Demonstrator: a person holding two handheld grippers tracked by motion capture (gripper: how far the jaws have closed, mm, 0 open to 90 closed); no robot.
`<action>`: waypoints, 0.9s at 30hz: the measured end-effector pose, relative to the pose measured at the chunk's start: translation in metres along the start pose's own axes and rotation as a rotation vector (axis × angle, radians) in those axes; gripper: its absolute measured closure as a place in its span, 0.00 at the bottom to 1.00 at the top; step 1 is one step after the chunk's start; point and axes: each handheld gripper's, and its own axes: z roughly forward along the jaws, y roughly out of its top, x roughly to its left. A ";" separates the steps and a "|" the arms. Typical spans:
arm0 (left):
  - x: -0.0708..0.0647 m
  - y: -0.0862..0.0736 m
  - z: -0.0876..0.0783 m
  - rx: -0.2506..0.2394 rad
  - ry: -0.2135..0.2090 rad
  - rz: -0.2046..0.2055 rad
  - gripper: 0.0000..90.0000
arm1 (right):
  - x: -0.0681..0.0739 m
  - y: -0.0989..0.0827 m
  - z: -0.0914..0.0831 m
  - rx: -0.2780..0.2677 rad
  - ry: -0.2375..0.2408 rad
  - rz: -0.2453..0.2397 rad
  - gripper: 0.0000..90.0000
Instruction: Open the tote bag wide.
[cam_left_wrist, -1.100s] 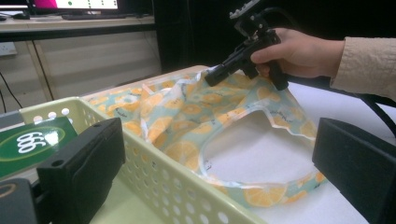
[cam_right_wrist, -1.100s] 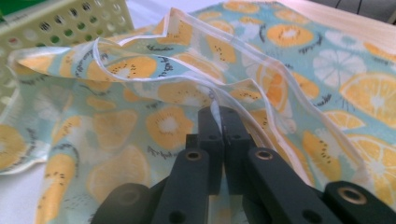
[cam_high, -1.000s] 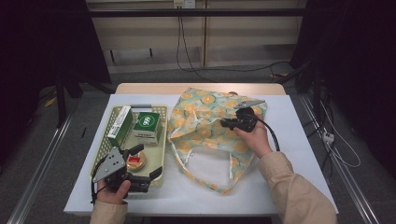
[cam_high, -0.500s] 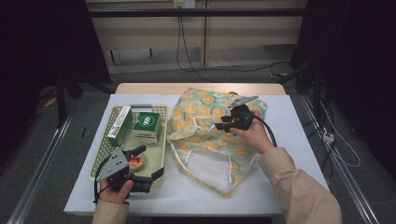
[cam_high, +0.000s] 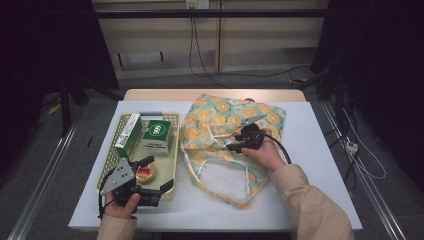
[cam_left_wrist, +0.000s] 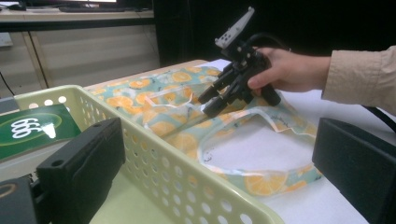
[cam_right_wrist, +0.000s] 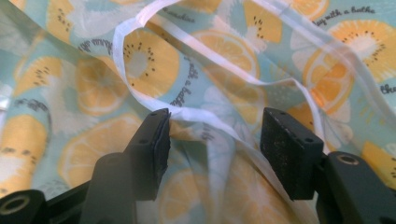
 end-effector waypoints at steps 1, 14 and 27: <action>0.000 0.000 0.000 0.001 0.000 0.003 0.03 | -0.001 -0.001 0.000 -0.003 -0.013 -0.016 0.59; 0.000 0.007 -0.001 0.006 -0.007 0.010 0.03 | -0.017 0.010 -0.018 -0.069 -0.041 0.115 0.99; 0.005 0.032 0.004 0.022 -0.028 0.026 0.03 | -0.022 0.039 -0.053 -0.176 -0.057 0.129 0.99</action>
